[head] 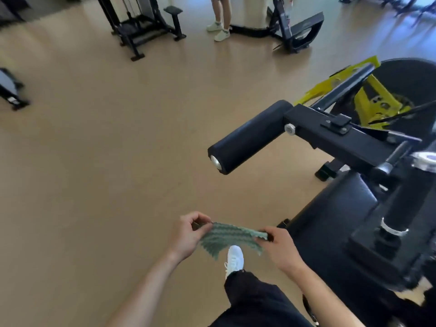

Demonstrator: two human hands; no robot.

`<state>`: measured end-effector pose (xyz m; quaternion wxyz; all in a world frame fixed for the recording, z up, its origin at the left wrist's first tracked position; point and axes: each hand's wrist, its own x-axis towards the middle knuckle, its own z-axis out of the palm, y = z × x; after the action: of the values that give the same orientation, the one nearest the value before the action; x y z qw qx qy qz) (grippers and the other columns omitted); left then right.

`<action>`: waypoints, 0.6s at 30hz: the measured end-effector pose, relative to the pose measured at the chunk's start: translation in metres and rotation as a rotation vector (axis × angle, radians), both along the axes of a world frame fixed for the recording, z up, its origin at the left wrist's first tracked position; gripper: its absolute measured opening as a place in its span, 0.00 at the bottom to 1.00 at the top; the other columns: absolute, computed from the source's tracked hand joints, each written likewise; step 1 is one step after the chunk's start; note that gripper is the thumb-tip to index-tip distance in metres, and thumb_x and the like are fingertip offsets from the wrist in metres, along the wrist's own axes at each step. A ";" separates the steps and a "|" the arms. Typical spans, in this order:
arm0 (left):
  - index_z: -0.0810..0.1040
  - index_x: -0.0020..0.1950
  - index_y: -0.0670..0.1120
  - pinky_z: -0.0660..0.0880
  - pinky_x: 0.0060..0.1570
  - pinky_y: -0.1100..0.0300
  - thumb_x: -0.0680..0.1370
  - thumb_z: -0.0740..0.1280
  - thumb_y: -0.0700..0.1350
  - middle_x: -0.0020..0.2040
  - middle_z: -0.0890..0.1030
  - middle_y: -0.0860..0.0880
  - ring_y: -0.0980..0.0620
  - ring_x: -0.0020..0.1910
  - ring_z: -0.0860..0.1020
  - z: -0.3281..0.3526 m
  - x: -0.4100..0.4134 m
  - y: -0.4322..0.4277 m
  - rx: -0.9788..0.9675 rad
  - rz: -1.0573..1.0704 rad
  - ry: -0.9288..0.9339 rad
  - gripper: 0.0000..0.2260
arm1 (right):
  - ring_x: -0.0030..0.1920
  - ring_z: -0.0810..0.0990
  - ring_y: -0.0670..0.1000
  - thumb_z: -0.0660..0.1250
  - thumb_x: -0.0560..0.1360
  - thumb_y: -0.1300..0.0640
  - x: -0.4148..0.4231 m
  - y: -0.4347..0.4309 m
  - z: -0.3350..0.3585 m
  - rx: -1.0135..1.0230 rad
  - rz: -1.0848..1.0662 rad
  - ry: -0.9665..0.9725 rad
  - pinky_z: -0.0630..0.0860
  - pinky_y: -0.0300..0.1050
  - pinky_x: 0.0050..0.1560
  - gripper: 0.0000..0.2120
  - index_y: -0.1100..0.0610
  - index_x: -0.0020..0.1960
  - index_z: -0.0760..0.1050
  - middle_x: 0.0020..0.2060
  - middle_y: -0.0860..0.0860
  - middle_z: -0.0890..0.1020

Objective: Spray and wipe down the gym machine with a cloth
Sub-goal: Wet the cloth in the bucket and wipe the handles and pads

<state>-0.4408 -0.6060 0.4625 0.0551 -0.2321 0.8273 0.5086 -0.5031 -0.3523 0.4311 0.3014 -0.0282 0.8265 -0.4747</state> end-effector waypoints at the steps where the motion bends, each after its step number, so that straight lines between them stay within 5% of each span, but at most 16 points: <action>1: 0.84 0.43 0.49 0.72 0.36 0.70 0.76 0.76 0.40 0.36 0.83 0.56 0.63 0.34 0.77 0.000 -0.015 -0.013 -0.028 -0.017 -0.024 0.05 | 0.30 0.71 0.40 0.69 0.80 0.59 -0.016 -0.011 -0.004 -0.014 -0.014 -0.020 0.67 0.33 0.33 0.13 0.46 0.38 0.79 0.27 0.42 0.78; 4: 0.84 0.42 0.53 0.72 0.37 0.68 0.76 0.76 0.42 0.36 0.83 0.61 0.63 0.35 0.77 -0.003 -0.062 -0.051 -0.113 -0.056 -0.040 0.06 | 0.37 0.80 0.46 0.65 0.82 0.48 -0.063 -0.045 -0.012 -0.034 -0.038 -0.073 0.73 0.42 0.40 0.11 0.46 0.43 0.82 0.34 0.44 0.84; 9: 0.84 0.43 0.53 0.73 0.37 0.68 0.77 0.74 0.43 0.39 0.84 0.57 0.62 0.37 0.79 -0.004 -0.141 -0.090 -0.228 -0.086 -0.052 0.05 | 0.42 0.84 0.55 0.66 0.81 0.48 -0.136 -0.094 -0.021 -0.084 -0.162 -0.025 0.80 0.55 0.46 0.10 0.50 0.47 0.83 0.42 0.54 0.86; 15: 0.84 0.42 0.52 0.77 0.42 0.61 0.76 0.74 0.44 0.38 0.84 0.57 0.57 0.39 0.81 -0.020 -0.251 -0.122 -0.247 -0.159 -0.075 0.05 | 0.32 0.69 0.48 0.69 0.79 0.53 -0.208 -0.134 -0.032 0.027 -0.327 0.083 0.65 0.47 0.34 0.15 0.63 0.39 0.75 0.29 0.50 0.71; 18: 0.83 0.41 0.53 0.72 0.39 0.68 0.76 0.74 0.43 0.36 0.82 0.58 0.56 0.38 0.80 -0.034 -0.308 -0.132 -0.245 -0.251 -0.060 0.06 | 0.31 0.70 0.47 0.68 0.80 0.55 -0.240 -0.151 -0.029 0.113 -0.440 0.109 0.65 0.45 0.32 0.15 0.55 0.35 0.76 0.27 0.46 0.73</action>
<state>-0.7491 -0.7379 0.4283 0.1139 -0.1471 0.9036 0.3859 -0.7433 -0.5031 0.4025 0.1467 0.1442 0.8530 -0.4797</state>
